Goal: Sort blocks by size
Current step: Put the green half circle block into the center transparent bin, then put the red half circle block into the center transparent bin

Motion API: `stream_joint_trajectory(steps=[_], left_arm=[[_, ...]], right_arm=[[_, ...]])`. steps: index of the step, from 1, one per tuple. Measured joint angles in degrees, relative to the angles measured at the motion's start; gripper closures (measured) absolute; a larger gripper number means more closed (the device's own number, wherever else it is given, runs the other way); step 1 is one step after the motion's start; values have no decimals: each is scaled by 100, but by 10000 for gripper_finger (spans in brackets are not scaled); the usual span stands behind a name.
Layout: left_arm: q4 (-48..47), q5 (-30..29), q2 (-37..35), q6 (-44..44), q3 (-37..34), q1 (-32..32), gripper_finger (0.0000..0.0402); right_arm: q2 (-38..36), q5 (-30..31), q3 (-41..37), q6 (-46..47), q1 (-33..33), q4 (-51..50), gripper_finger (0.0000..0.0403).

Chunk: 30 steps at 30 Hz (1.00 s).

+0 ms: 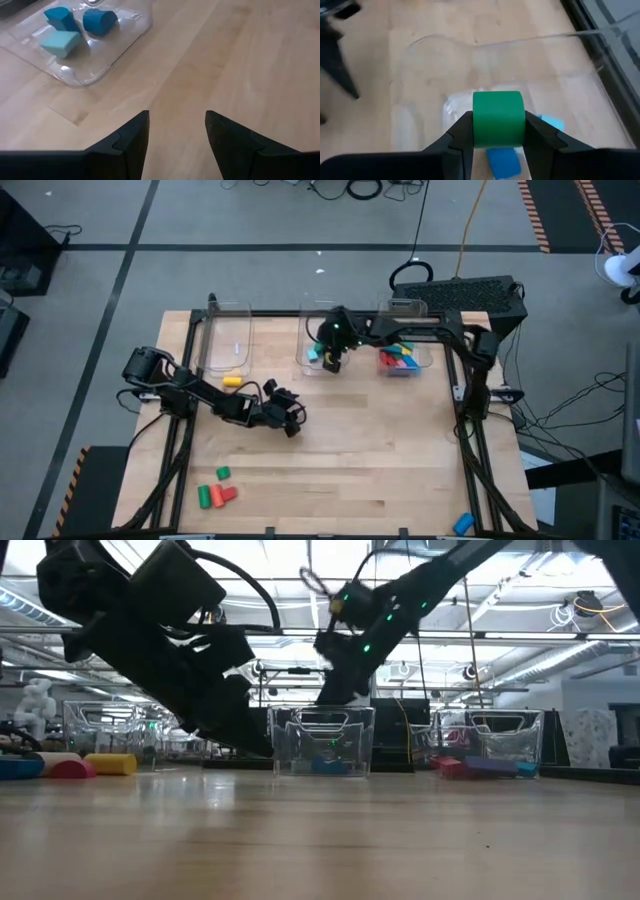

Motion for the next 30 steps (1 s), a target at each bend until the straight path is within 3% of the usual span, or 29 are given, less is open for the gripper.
stream_joint_trajectory(steps=[10, 22, 30], left_arm=[[4, 283, 0, 309, 0, 355, 206], [-8, 518, 0, 431, 0, 511, 206], [12, 534, 0, 482, 0, 553, 206]], right_arm=[[963, -350, 972, 137, -169, -837, 282], [1261, -251, 1340, 221, -187, -1155, 206], [351, 1073, 1338, 87, -78, -2353, 185]])
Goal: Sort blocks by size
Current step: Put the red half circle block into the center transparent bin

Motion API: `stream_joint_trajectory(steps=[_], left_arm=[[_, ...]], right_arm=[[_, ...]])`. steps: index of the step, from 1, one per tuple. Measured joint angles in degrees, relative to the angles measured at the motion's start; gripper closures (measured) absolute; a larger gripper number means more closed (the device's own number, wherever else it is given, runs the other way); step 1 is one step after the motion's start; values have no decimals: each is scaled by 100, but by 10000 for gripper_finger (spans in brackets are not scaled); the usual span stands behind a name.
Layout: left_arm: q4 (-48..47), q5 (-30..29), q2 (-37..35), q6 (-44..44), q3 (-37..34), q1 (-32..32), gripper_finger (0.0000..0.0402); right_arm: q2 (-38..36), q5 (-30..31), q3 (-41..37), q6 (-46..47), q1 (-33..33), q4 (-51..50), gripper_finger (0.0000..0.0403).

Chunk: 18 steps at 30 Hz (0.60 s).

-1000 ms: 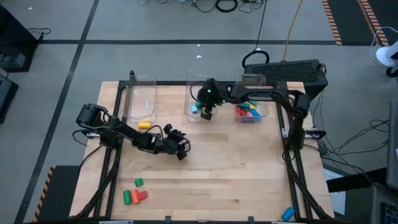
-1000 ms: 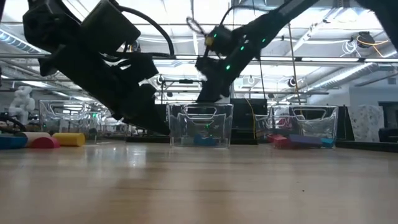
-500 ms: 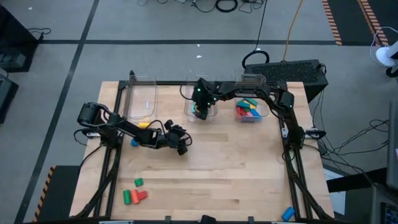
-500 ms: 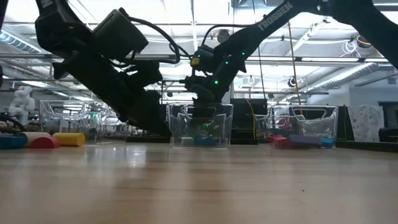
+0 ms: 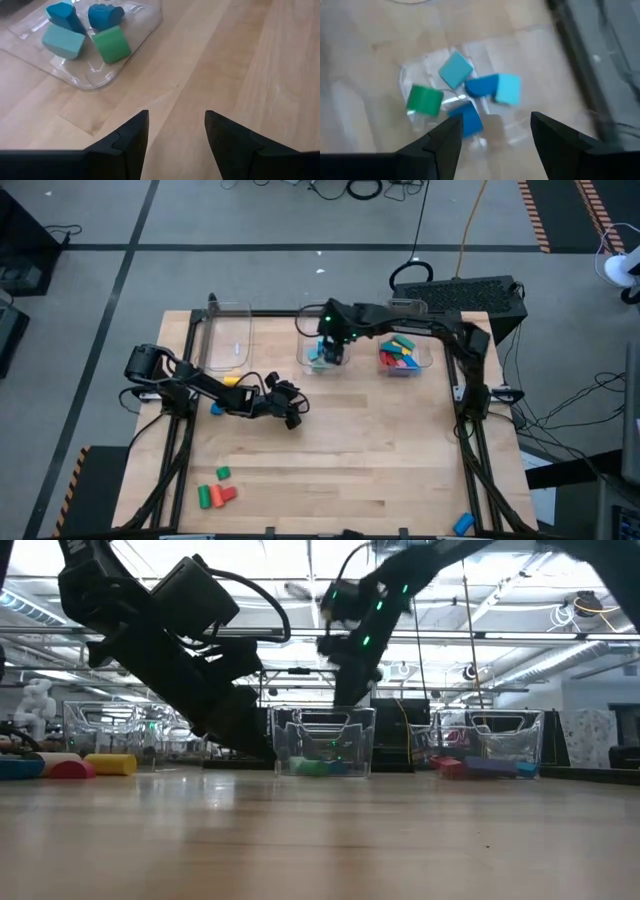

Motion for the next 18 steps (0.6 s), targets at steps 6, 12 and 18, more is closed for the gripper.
stream_joint_trajectory(steps=[6, 12, 18], left_arm=[[1, 13, 0, 74, 0, -4, 206], [-28, 248, 0, 108, 0, -10, 206], [-28, 370, 0, 108, 0, -91, 206]], right_arm=[[-991, 7, 0, 390, 282, -1591, 188], [-1888, 227, -292, 1594, 1119, -3444, 188], [-2896, 431, -1132, 3591, 2433, -4038, 188]])
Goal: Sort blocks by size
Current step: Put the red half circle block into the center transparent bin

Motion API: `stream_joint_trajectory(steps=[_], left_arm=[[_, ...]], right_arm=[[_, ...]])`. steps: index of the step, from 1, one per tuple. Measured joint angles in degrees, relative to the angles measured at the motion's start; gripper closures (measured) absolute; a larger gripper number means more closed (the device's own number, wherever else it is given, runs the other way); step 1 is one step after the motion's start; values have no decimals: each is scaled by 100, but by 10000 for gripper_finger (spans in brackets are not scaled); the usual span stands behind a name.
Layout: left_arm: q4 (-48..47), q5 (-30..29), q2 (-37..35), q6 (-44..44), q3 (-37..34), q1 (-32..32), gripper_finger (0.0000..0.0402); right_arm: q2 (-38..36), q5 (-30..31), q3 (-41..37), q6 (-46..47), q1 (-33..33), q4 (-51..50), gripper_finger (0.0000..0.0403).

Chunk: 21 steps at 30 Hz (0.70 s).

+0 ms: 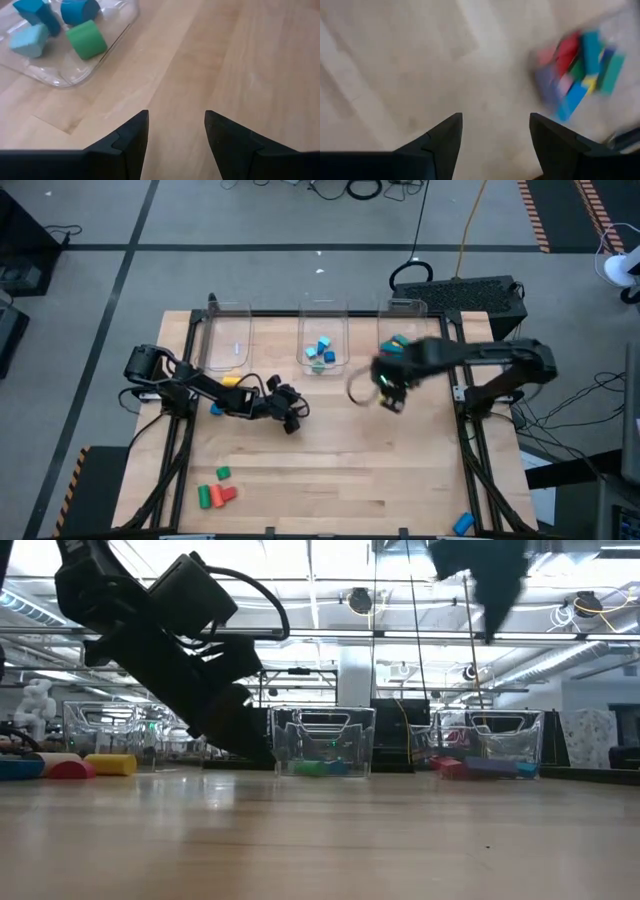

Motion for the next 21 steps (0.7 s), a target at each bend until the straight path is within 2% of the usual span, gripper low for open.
stream_joint_trajectory(steps=[5, 9, 11, 15, 21], left_arm=[[2, 2, 0, 0, 0, -5, 206], [15, 2, 0, 0, 0, -5, 206], [33, 0, 0, 4, 0, 9, 206], [52, -19, 0, 105, 0, 46, 206], [111, -26, 0, 198, 0, 96, 206]], right_arm=[[-502, -187, -617, 1965, 1118, -121, 188], [-521, -797, -1091, 3199, 1921, -23, 188], [-429, -1320, -1329, 3615, 2248, 112, 188], [-145, -2120, -1605, 3793, 2945, 306, 188], [318, -2280, -1624, 3047, 4148, 651, 188]])
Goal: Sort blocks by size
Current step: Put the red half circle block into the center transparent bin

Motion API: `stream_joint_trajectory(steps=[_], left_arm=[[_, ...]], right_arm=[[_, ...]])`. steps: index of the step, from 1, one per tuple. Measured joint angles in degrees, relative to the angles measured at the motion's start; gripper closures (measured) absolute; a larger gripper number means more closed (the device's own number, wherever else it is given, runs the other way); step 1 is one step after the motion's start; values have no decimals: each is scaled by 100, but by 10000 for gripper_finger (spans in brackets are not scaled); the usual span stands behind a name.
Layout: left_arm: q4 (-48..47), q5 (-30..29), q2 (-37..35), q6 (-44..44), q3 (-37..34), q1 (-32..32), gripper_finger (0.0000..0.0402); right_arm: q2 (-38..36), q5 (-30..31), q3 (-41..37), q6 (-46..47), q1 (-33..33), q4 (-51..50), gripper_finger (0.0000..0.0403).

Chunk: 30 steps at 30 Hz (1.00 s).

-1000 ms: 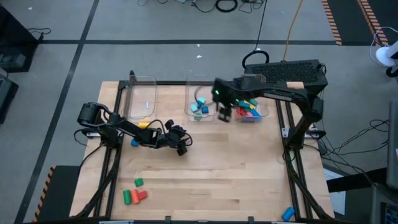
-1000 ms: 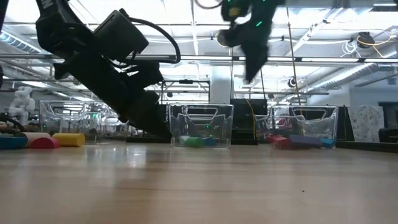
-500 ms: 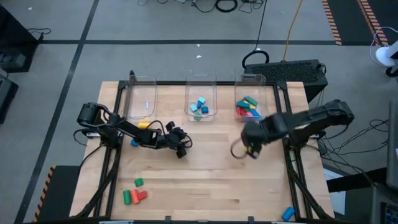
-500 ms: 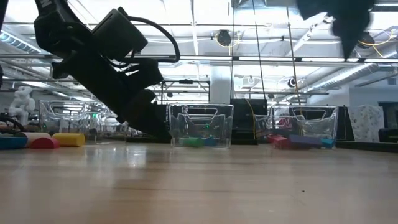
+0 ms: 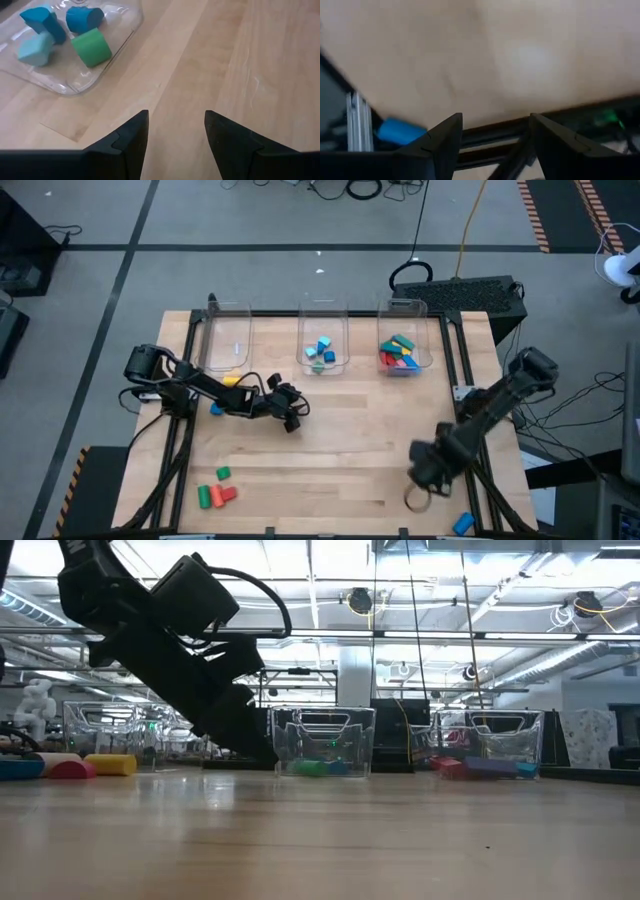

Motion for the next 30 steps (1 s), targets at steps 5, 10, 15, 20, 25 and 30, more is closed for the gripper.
stream_joint_trajectory(steps=[5, 10, 15, 20, 25, 30], left_arm=[[3, -6, 0, 104, 0, 2, 206], [4, -13, 0, 108, 0, 2, 206], [4, -15, 0, 107, 0, 2, 206], [4, -8, 0, 95, 0, 0, 206], [2, 2, 0, 73, 0, -13, 206], [2, 5, 0, -5, 0, -13, 206]], right_arm=[[330, -80, 0, -727, 885, 864, 188], [669, -155, 2, -1712, 1552, 1204, 188], [1142, -333, 2, -1990, 1887, 1337, 188], [1626, -957, 10, -2367, 2122, 1735, 188], [1792, -967, 200, -2391, 2228, 1787, 188], [1792, -933, 363, -2432, 2198, 1497, 188]])
